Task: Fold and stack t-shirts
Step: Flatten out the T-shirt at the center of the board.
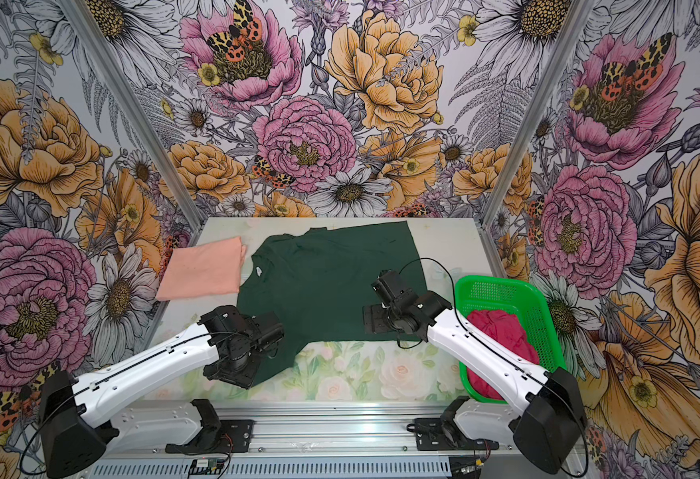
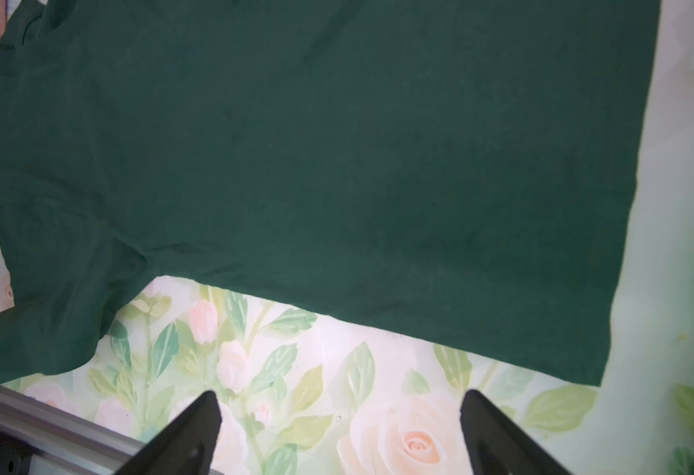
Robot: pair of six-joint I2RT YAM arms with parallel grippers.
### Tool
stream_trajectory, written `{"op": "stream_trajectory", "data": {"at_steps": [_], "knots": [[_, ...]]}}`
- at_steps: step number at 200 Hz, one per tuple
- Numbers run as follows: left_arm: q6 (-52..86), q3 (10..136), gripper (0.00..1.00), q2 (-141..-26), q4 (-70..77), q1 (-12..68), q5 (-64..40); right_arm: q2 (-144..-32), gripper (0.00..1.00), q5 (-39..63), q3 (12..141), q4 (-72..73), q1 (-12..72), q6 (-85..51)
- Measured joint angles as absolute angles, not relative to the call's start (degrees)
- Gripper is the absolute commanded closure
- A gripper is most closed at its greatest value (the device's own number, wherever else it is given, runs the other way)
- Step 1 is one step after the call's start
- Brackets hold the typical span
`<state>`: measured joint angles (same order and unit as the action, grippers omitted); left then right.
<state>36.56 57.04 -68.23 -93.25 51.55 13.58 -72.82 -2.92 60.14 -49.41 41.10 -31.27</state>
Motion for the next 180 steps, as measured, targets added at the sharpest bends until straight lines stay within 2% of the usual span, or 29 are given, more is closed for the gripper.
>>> {"op": "stream_trajectory", "data": {"at_steps": [14, 32, 57, 76, 89, 127, 158, 180], "knots": [[36.64, 57.95, 0.13, -68.23, -93.23, 52.12, 13.41, -75.07, 0.17, -2.72, 62.11, -49.25, 43.59, -29.98], [36.82, 58.72, 0.38, -68.31, -93.21, 52.12, 13.85, -77.89, 0.33, -1.61, 64.1, -47.88, 46.17, -29.06], [37.58, 59.94, 0.72, -70.61, -92.29, 51.96, 15.51, -84.53, 0.43, 0.12, 66.98, -45.39, 49.04, -28.18], [38.13, 60.45, 0.86, -74.61, -89.47, 51.55, 16.53, -91.79, 0.53, 0.78, 70.06, -43.92, 50.52, -27.49], [38.41, 61.04, 0.9, -78.48, -87.37, 51.05, 17.63, -96.68, 0.58, 0.97, 72.31, -43.46, 51.59, -27.05], [37.93, 61.63, 1.0, -88.16, -80.51, 48.25, 19.03, -105.89, 0.64, 2.26, 76.95, -42.98, 52.51, -25.74], [38.35, 57.01, 1.0, -88.51, -72.75, 44.62, 18.24, -108.95, 0.7, 2.83, 78.96, -42.7, 52.36, -25.43], [41.67, 47.13, 1.0, -83.99, -61.49, 37.54, 16.38, -109.25, 0.73, 3.36, 80.18, -41.95, 55.75, -25.41]]}}
